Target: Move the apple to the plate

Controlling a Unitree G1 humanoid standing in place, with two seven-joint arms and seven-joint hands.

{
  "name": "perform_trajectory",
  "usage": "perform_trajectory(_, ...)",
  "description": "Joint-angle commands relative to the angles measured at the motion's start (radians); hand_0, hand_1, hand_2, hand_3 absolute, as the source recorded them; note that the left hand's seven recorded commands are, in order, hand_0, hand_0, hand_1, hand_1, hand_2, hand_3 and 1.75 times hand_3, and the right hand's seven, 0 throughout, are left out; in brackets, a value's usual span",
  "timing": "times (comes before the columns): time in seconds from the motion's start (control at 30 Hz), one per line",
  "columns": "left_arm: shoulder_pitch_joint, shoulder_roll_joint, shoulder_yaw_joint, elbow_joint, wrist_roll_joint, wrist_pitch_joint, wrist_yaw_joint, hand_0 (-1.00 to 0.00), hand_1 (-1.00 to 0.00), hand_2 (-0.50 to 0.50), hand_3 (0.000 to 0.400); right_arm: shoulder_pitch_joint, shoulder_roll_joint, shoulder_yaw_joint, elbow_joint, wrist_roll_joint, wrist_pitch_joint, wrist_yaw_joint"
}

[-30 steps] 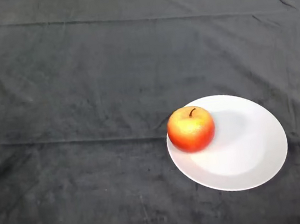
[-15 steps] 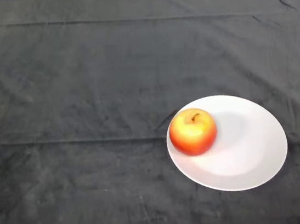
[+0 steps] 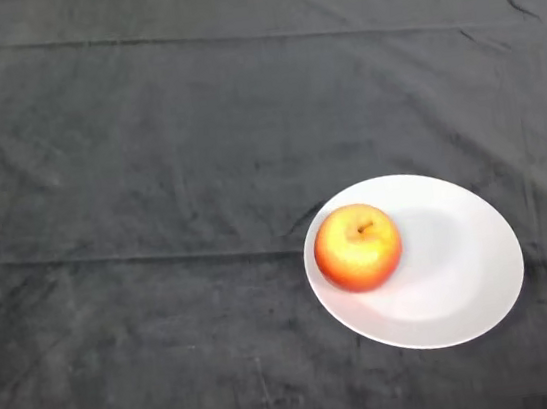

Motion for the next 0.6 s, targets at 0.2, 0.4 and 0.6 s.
perform_trajectory(0.2,0.002,0.012,0.043,-0.012,-0.019,0.026,-0.021,0.00,0.00,0.00,0.000,0.093,0.024,0.0354,0.061,-0.0258,0.027,0.0088)
perform_trajectory(0.4,-0.012,0.008,0.056,-0.021,-0.017,0.033,-0.031,0.00,0.00,0.00,0.000,0.093,0.024,0.0354,0.061,-0.0258,0.027,0.0089)
perform_trajectory(0.6,-0.012,0.002,0.072,-0.029,-0.019,0.030,-0.048,0.00,0.00,0.00,0.000,0.094,0.024,0.0354,0.061,-0.0257,0.027,0.0089)
